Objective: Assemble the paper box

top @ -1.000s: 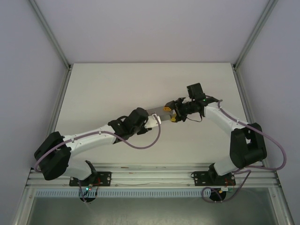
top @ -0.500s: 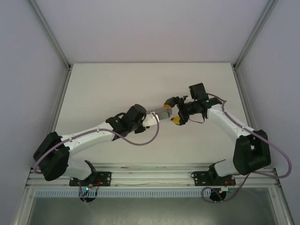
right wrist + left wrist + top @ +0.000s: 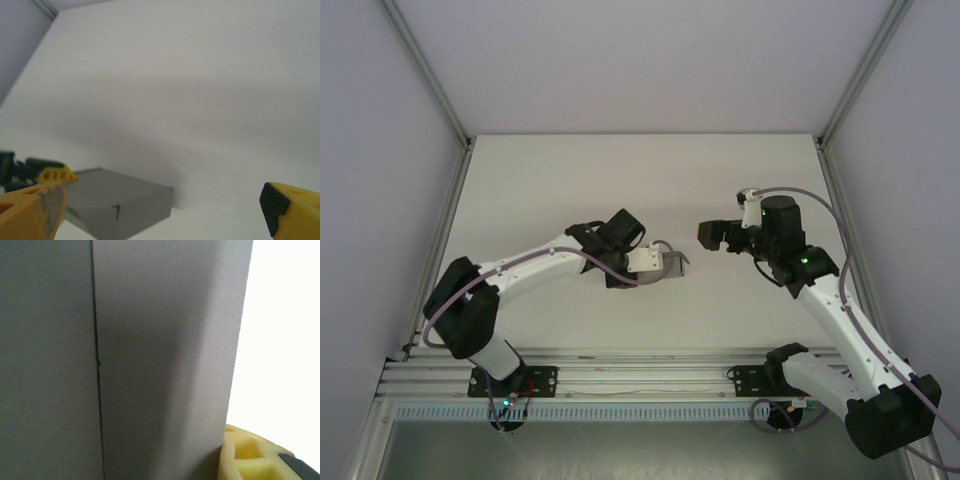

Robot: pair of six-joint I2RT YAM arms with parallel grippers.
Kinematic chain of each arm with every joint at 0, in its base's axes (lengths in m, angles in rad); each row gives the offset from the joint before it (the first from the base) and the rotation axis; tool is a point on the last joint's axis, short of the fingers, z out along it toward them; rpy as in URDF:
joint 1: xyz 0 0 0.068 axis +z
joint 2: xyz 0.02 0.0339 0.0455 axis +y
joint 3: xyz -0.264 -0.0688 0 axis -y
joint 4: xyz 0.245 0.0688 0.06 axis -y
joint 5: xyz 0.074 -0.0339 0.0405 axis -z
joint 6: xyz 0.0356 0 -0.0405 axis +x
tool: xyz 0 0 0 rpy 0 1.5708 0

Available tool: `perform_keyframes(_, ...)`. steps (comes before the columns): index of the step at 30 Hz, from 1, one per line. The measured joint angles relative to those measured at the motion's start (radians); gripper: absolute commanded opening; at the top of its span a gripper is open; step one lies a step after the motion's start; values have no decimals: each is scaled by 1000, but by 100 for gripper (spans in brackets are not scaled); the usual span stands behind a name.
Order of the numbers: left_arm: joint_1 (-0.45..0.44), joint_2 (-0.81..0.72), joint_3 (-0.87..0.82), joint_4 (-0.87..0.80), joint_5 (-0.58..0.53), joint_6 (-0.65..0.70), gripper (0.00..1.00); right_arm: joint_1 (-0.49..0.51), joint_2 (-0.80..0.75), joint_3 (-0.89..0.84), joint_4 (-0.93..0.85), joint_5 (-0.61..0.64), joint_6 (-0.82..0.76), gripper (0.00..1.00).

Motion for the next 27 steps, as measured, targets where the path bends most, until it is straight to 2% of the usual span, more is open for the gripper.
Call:
perform_keyframes(7,26,143,183,-135,64,16,40,33,121,10,-64,-95,-167,67)
perform_keyframes(10,36,174,226,-174,86,18,40,66,181,19,-91,-96,-209,57)
perform_keyframes(16,40,178,231,-185,93,34,40,89,276,88,-101,-86,-251,45)
perform_keyframes(23,40,203,267,-215,94,33,41,122,299,108,-101,-86,-275,31)
perform_keyframes(24,40,209,274,-221,94,33,41,122,303,108,-101,-86,-280,25)
perform_keyframes(27,40,221,292,-236,93,31,41,123,310,108,-100,-81,-280,18)
